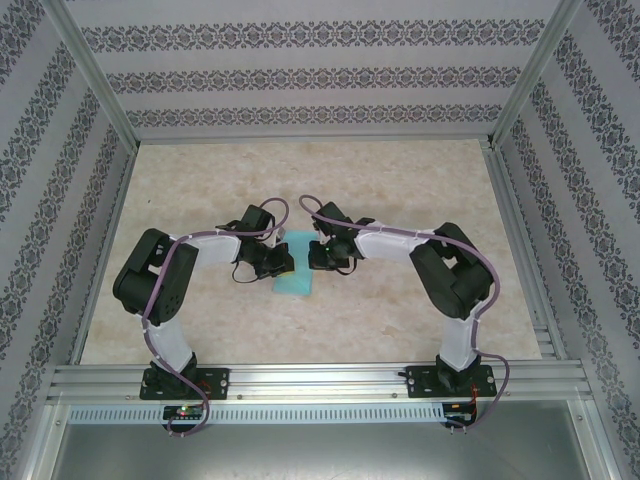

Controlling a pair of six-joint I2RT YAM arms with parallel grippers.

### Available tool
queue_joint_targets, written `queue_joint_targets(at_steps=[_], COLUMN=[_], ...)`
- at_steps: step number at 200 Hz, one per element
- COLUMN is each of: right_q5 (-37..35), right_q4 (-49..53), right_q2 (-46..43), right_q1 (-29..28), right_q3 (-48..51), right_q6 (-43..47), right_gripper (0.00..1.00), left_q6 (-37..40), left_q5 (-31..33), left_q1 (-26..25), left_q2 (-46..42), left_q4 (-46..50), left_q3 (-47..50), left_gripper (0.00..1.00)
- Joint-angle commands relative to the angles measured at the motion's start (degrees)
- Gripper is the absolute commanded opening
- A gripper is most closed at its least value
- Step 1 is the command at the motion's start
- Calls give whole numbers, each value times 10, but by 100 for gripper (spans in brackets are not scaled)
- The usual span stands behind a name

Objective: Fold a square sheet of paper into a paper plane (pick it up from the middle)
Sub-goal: Fold the triangle a second time at the center of the table.

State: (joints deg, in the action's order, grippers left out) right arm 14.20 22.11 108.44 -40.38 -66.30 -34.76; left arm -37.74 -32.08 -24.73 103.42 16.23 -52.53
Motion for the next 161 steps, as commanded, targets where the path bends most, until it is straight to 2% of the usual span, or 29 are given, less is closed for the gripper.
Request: queue_joint_targets(at_steps=[1,36,74,161], right_q5=[27,25,29,10], right_q4=[-14,-14,-24,-17], right_q2=[-59,-86,-61,-5], right_q1=[-10,-49,-80,-84], right_q3=[19,57,49,25], right_q6=[2,-13,-28,-43], right_gripper=[12,11,10,9], left_q6=[-6,-11,-15,-19], left_q5=[58,62,60,59], left_q1=[-2,-3,-3,-3], left_q2=[39,45,46,43], left_q4=[29,34,32,30], left_q3=[21,21,22,26], left_gripper=[6,6,5,5])
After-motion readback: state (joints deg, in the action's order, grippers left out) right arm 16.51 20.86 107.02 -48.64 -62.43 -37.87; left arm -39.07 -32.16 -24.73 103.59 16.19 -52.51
